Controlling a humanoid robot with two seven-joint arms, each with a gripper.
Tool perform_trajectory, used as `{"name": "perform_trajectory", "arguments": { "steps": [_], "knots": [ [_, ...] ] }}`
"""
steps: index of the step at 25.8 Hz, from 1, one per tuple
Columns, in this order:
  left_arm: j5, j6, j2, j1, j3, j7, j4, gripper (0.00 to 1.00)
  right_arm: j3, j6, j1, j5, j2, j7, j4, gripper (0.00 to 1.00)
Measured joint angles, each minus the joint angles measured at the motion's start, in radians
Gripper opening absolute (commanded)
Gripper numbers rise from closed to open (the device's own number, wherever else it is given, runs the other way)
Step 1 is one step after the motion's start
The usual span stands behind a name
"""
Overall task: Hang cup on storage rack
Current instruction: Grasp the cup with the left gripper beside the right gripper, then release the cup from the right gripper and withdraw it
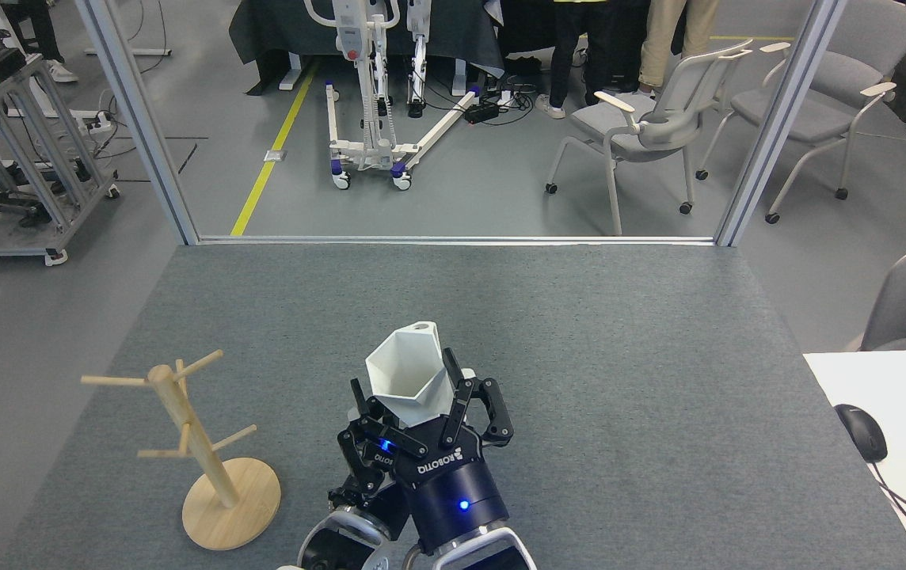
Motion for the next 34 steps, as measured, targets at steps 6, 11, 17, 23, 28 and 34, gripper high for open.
{"name": "perform_trajectory", "arguments": {
  "steps": [6, 11, 17, 23, 28, 34],
  "knots": [
    [-0.002, -0.002, 0.016, 0.021, 0.000, 0.012, -0.001, 0.00, -0.021, -0.059, -0.025, 0.001, -0.002, -0.350, 0.000, 0.99],
    [-0.004, -0.002, 0.030, 0.035, 0.000, 0.023, -0.003, 0.00, -0.184, -0.095, -0.026, -0.021, -0.062, -0.425, 0.013, 0.99],
    [-0.042, 0.001, 0.053, 0.063, 0.000, 0.072, -0.019, 0.00, -0.498, -0.242, 0.066, -0.101, -0.143, -0.375, 0.114, 0.99],
    [-0.157, 0.062, 0.068, 0.138, 0.001, 0.135, -0.075, 0.00, -0.824, -0.437, 0.249, -0.117, -0.160, -0.265, 0.202, 0.99],
    [-0.175, 0.243, 0.077, 0.220, 0.000, 0.236, -0.134, 0.00, -0.949, -0.461, 0.382, -0.112, -0.141, -0.231, 0.214, 0.99],
    [-0.177, 0.422, 0.096, 0.263, -0.006, 0.285, -0.170, 0.00, -0.983, -0.439, 0.422, -0.169, -0.137, -0.224, 0.215, 0.99]
  ]
}}
